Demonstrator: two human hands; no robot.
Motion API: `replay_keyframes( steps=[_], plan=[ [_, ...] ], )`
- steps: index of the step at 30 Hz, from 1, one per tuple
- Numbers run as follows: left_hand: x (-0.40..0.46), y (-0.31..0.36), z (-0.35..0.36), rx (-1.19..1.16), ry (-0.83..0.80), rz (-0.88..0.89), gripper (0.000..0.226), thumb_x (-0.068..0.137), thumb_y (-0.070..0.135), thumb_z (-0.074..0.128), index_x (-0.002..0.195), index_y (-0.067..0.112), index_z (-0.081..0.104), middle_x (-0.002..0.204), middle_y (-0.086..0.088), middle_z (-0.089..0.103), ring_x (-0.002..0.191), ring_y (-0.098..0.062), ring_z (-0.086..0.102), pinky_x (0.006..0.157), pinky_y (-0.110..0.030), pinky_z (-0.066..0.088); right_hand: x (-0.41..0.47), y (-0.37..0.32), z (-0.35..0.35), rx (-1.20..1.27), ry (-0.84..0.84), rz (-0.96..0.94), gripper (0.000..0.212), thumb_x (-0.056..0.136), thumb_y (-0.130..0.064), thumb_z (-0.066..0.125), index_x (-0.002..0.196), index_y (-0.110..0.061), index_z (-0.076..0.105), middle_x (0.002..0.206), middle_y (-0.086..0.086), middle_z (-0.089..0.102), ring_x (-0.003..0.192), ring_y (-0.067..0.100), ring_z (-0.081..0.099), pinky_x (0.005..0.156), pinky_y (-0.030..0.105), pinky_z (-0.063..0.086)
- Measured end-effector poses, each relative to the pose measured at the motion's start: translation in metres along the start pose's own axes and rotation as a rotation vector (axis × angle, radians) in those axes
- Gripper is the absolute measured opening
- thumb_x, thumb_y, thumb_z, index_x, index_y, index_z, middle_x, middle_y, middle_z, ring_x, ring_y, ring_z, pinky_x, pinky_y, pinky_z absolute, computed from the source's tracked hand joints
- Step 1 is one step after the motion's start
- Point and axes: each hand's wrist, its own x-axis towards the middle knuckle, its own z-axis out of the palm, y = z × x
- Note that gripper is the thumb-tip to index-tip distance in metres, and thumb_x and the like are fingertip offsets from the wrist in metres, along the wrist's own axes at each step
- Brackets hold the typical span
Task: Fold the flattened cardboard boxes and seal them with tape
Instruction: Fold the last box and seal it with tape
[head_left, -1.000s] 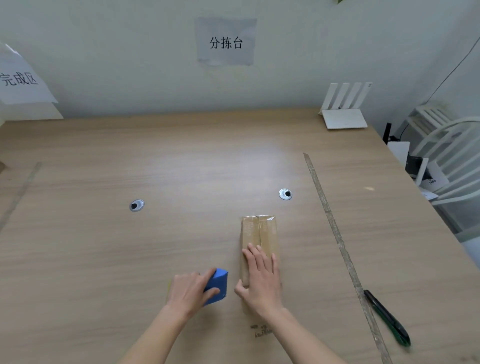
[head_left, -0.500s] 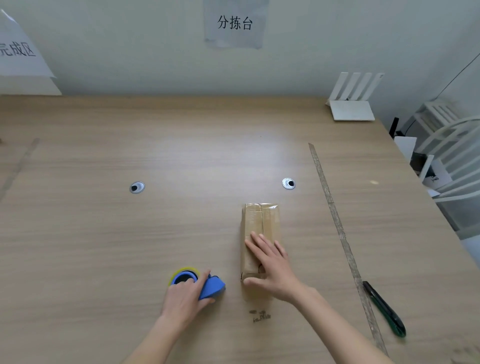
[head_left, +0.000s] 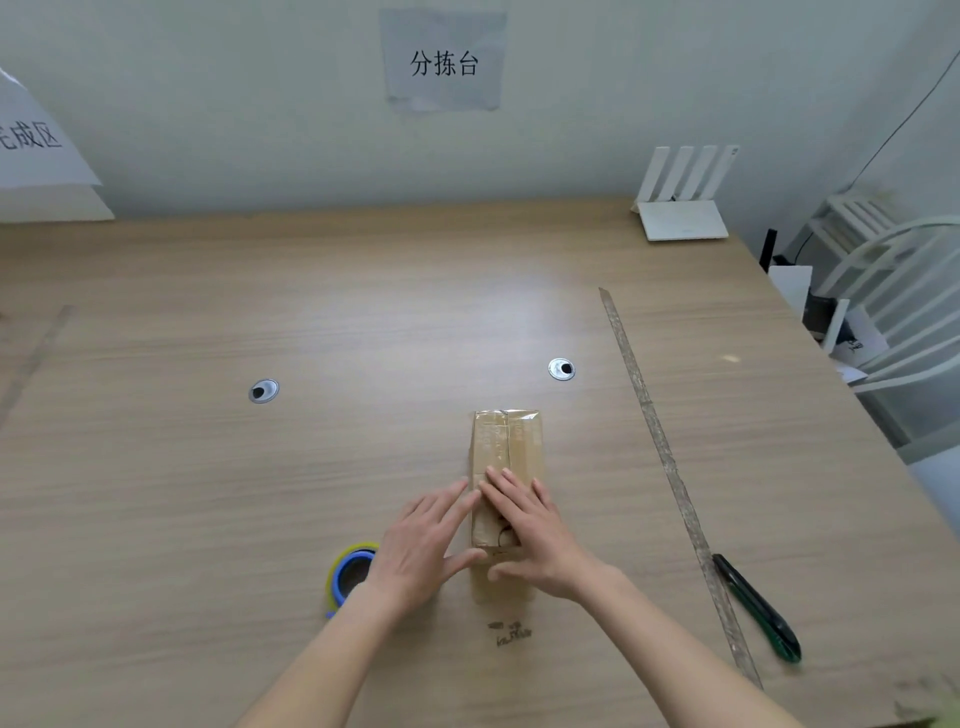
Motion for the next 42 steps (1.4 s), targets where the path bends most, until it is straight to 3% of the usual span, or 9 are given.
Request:
replay_keyframes(
  steps=[5,9,13,18,23,27,32,36,42],
  plan=[
    [0.007,0.01,0.008,-0.087,0.001,-0.023,0.066,0.081,0.055,0.065,0.138,0.022,0.056,0.152,0.007,0.044,0.128,-0.01,0.052,0.099,-0.032,0.051,-0.02,0.032,-0.025,0.18,0.022,0.019,0.097,0.083,-0.043,0.081,0.16,-0.027,0.025,0.167,-0.019,0.008,0.153,-0.003,-0.002,0.126,0.026,0.012],
    [0.009,0.005,0.011,-0.112,-0.017,0.01,0.07,0.075,0.05,0.078,0.135,0.021,0.057,0.152,0.006,0.045,0.119,-0.014,0.06,0.092,-0.031,0.055,-0.027,0.052,-0.026,0.036,0.035,-0.033,0.083,0.087,-0.039,0.076,0.157,-0.035,0.032,0.165,-0.027,0.014,0.152,-0.004,0.008,0.121,0.029,0.03],
    [0.01,0.006,0.009,-0.126,-0.034,-0.006,0.071,0.073,0.049,0.08,0.134,0.022,0.058,0.152,0.008,0.044,0.119,-0.013,0.06,0.09,-0.029,0.054,-0.02,0.06,-0.02,-0.12,0.092,-0.116,0.087,0.081,-0.045,0.079,0.155,-0.03,0.036,0.165,-0.017,0.023,0.151,0.009,0.026,0.112,0.036,0.045],
    [0.013,0.006,0.003,-0.127,-0.077,-0.023,0.071,0.072,0.052,0.081,0.133,0.027,0.054,0.154,0.011,0.041,0.118,-0.01,0.061,0.085,-0.028,0.056,-0.014,0.065,-0.036,-0.15,-0.01,-0.177,0.097,0.072,-0.063,0.077,0.153,-0.027,0.037,0.164,-0.012,0.028,0.145,0.017,0.032,0.12,0.03,0.03],
    [0.015,0.008,0.002,-0.174,-0.129,-0.073,0.069,0.074,0.051,0.079,0.134,0.031,0.05,0.156,0.017,0.035,0.121,-0.01,0.059,0.079,-0.028,0.059,-0.009,0.071,-0.042,-0.216,-0.022,-0.229,0.092,0.072,-0.046,0.085,0.151,-0.029,0.04,0.159,-0.009,0.037,0.137,0.021,0.043,0.11,0.037,0.044],
    [0.016,0.014,0.002,-0.177,-0.147,-0.112,0.071,0.071,0.048,0.081,0.132,0.028,0.052,0.156,0.014,0.036,0.116,-0.012,0.062,0.075,-0.027,0.059,-0.005,0.073,-0.039,-0.261,-0.001,-0.28,0.091,0.068,-0.051,0.085,0.146,-0.029,0.044,0.153,-0.009,0.044,0.128,0.02,0.049,0.103,0.034,0.049],
    [0.024,0.022,-0.004,-0.153,-0.147,-0.148,0.074,0.057,0.045,0.091,0.12,0.025,0.057,0.147,0.01,0.048,0.093,-0.012,0.068,0.063,-0.021,0.054,0.016,0.071,-0.056,-0.339,-0.023,-0.4,0.086,0.056,-0.06,0.087,0.126,-0.024,0.053,0.125,-0.008,0.055,0.1,0.017,0.051,0.084,0.027,0.048],
    [0.025,0.021,-0.004,-0.173,-0.17,-0.188,0.07,0.067,0.04,0.086,0.128,0.023,0.057,0.153,0.014,0.04,0.108,-0.015,0.065,0.074,-0.028,0.057,0.023,0.069,-0.063,-0.31,-0.013,-0.435,0.083,0.053,-0.053,0.092,0.12,-0.026,0.052,0.116,-0.011,0.055,0.091,0.015,0.05,0.073,0.025,0.041],
    [0.026,0.029,-0.011,-0.229,-0.234,-0.26,0.07,0.077,0.061,0.07,0.138,0.034,0.046,0.159,0.026,0.018,0.126,-0.007,0.05,0.09,-0.025,0.048,0.022,0.074,-0.073,-0.252,-0.071,-0.42,0.065,0.075,-0.037,0.085,0.13,-0.025,0.053,0.137,-0.007,0.05,0.117,0.02,0.048,0.084,0.037,0.052]
  ],
)
